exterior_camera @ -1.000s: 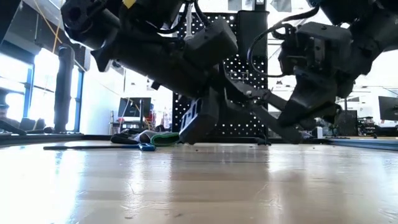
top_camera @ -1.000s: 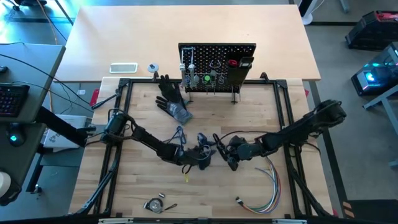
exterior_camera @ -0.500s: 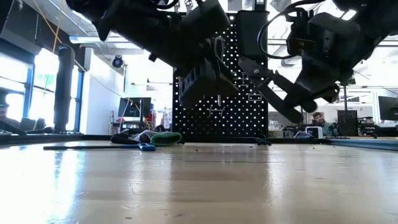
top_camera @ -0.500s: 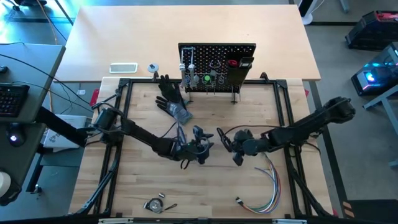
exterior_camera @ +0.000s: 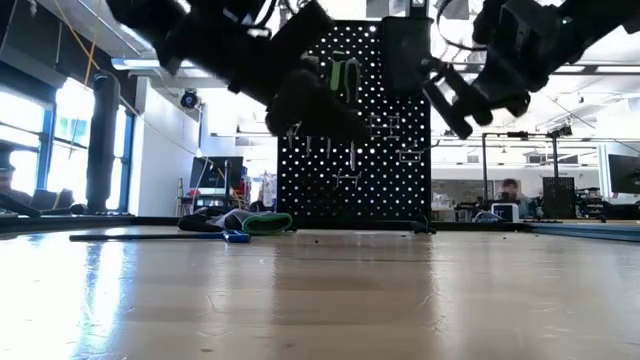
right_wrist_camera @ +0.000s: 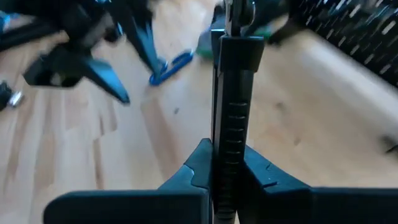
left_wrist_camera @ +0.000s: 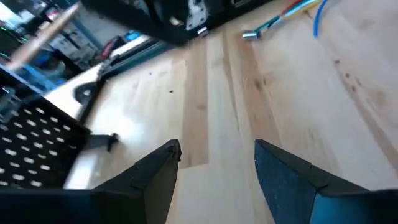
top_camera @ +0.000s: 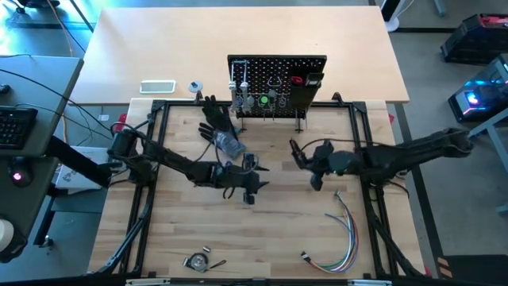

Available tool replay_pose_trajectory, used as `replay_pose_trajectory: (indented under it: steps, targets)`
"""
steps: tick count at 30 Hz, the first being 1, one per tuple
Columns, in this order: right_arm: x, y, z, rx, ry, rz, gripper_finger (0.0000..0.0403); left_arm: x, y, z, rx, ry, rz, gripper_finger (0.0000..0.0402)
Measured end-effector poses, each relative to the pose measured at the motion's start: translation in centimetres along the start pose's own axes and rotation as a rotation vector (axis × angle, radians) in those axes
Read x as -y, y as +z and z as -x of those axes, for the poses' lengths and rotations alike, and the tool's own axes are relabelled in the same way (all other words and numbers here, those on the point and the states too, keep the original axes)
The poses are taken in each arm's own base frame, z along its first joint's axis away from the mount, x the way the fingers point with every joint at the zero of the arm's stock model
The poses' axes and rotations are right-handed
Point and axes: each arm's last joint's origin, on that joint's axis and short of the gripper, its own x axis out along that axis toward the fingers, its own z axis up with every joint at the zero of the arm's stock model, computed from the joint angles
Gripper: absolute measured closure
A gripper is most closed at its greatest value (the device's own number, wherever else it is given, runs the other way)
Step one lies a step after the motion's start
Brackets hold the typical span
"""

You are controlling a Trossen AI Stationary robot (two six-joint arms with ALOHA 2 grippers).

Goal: Hang tools onto peg board
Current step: Hang the black pliers on the pegboard

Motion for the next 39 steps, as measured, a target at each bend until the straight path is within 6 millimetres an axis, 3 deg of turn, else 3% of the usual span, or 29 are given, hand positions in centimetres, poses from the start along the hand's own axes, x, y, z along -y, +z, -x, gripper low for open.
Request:
replay_pose_trajectory:
  steps: [11, 18, 30, 39]
  targets:
    - [3.9, 1.7, 4.1, 0.134, -0.054, 0.107, 0.0381, -1.0, -5.3, 0.8, 0.115, -0.168, 0.222, 0.0199]
    - [5.8, 1.8, 6.0, 0.171, -0.080, 0.189, 0.0381, -1.0, -6.6, 1.4, 0.135, -0.185, 0.263, 0.0199]
    - [7.3, 2.3, 7.4, 0.256, -0.045, 0.266, 0.0381, -1.0, -6.5, 1.5, 0.162, -0.177, 0.268, 0.0200]
    - [5.6, 3.1, 6.7, 0.297, 0.201, 0.294, 0.0381, -3.4, -4.0, 2.2, 0.489, -0.055, 0.354, 0.0200]
